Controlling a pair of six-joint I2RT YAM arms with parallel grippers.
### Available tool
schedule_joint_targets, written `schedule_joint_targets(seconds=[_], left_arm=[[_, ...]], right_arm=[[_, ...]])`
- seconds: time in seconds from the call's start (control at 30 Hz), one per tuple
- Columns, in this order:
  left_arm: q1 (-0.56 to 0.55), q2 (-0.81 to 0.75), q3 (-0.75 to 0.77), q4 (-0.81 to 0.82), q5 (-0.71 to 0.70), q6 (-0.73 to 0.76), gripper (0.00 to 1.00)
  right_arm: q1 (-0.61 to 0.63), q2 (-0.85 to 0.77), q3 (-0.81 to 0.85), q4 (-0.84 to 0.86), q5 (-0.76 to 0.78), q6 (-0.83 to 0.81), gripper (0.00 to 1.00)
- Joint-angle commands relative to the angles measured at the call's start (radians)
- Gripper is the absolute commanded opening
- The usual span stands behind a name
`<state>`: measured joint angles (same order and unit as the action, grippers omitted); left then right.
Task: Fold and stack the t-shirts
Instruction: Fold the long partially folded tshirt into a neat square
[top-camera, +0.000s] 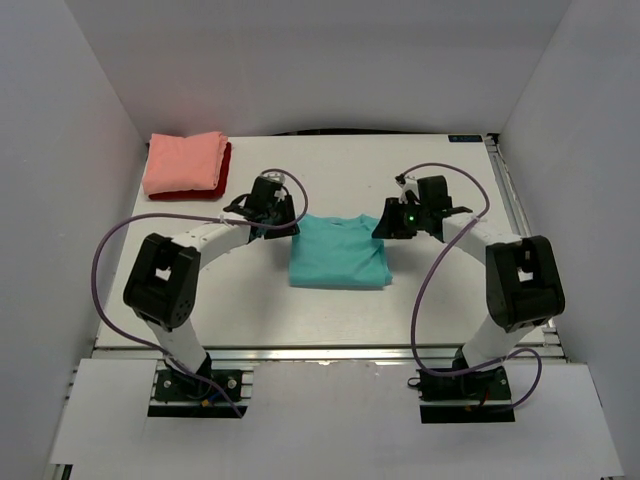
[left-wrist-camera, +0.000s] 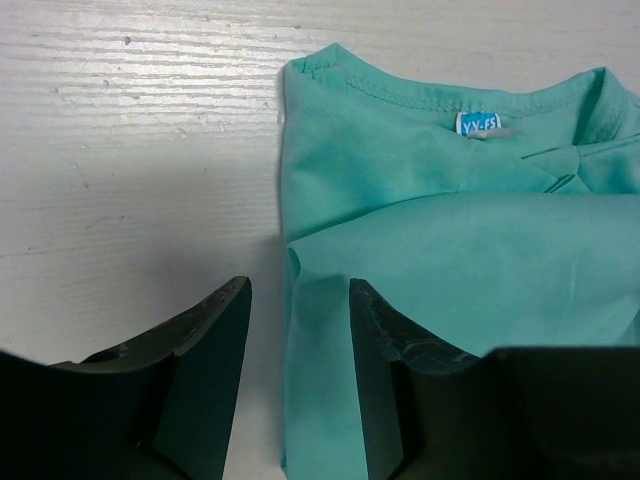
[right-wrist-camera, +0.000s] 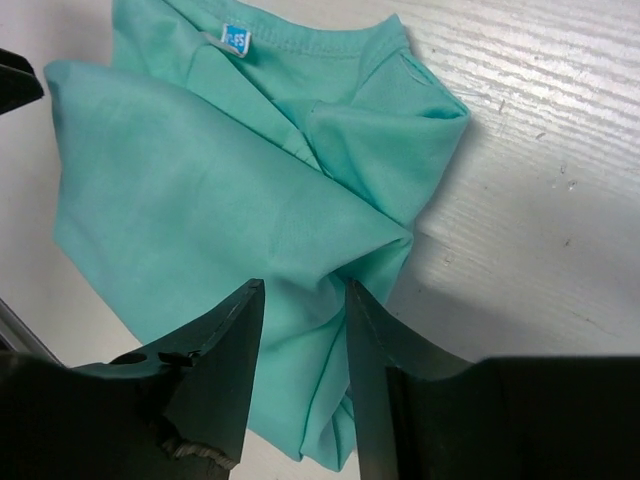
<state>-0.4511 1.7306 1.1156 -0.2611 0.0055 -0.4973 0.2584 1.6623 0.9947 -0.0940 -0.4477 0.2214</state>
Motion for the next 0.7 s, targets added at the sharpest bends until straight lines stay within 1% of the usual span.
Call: schedule_joint_targets(seconds=[0.0, 0.07, 0.17, 0.2, 0.3, 0.33, 0.37, 0.4, 0.5, 0.67], left_arm=[[0.009, -0.002, 0.049, 0.019, 0.036, 0.003, 0.55], [0.011, 0.012, 0.062, 0.019, 0.045, 0.003, 0.57], [0.009, 0.032, 0.076, 0.02, 0.054, 0.006, 0.57], [0.011, 0.037, 0.079, 0.022, 0.056, 0.006, 0.56], [0.011, 0.067, 0.096, 0.029, 0.076, 0.003, 0.54], [0.009, 0.075, 0.102, 0.029, 0.088, 0.003, 0.51], [0.011, 0.083, 0.107, 0.031, 0.091, 0.002, 0.42], [0.011, 0.095, 0.115, 0.033, 0.094, 0.002, 0.23], [0.012, 0.103, 0.127, 0.034, 0.096, -0.007, 0.0], [0.012, 0.08, 0.139, 0.028, 0.088, -0.004, 0.0]], right_arm=[[0.004, 0.03, 0.045, 0.023, -0.006, -0.007, 0.44], [0.004, 0.043, 0.047, 0.028, -0.008, -0.004, 0.39], [0.004, 0.057, 0.05, 0.034, -0.013, 0.002, 0.34], [0.002, 0.062, 0.051, 0.034, -0.016, 0.004, 0.3], [0.002, 0.076, 0.062, 0.039, -0.023, 0.007, 0.27], [0.004, 0.08, 0.062, 0.036, -0.026, 0.007, 0.26], [0.004, 0.083, 0.071, 0.037, -0.026, 0.007, 0.24], [0.002, 0.083, 0.073, 0.036, -0.026, 0.009, 0.2], [0.002, 0.079, 0.081, 0.033, -0.025, 0.007, 0.0], [0.004, 0.042, 0.075, 0.031, -0.017, 0.009, 0.0]])
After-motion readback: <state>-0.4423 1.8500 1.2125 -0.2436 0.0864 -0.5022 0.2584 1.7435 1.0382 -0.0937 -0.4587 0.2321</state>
